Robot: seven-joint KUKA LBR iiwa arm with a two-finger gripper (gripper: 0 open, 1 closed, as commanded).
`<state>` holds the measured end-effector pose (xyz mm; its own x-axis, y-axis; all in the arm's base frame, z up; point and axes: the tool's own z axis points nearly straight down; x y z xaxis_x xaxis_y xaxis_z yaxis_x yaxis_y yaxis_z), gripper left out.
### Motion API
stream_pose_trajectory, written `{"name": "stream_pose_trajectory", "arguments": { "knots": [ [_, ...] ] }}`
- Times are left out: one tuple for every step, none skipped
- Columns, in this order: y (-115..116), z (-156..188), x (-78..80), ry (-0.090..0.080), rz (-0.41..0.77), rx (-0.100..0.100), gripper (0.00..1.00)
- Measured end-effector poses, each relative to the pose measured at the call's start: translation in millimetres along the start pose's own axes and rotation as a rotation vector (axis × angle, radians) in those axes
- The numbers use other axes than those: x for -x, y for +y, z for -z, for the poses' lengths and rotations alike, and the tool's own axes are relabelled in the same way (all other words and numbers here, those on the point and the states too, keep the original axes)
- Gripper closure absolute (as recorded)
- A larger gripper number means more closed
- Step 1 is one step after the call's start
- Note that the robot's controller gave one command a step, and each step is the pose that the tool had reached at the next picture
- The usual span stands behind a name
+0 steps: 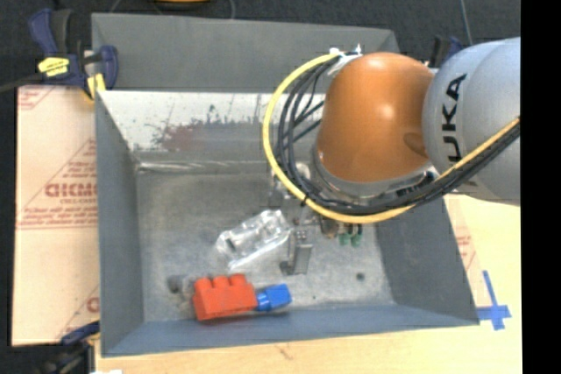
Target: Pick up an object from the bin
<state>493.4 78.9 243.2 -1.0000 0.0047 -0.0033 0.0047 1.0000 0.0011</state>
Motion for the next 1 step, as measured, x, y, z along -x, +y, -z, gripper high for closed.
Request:
{"name": "stream_pose_trajectory", "arguments": {
  "knots": [
    [5.2, -147.1, 48.7, 0.006, 0.212, -0.002, 0.0]
  ]
}}
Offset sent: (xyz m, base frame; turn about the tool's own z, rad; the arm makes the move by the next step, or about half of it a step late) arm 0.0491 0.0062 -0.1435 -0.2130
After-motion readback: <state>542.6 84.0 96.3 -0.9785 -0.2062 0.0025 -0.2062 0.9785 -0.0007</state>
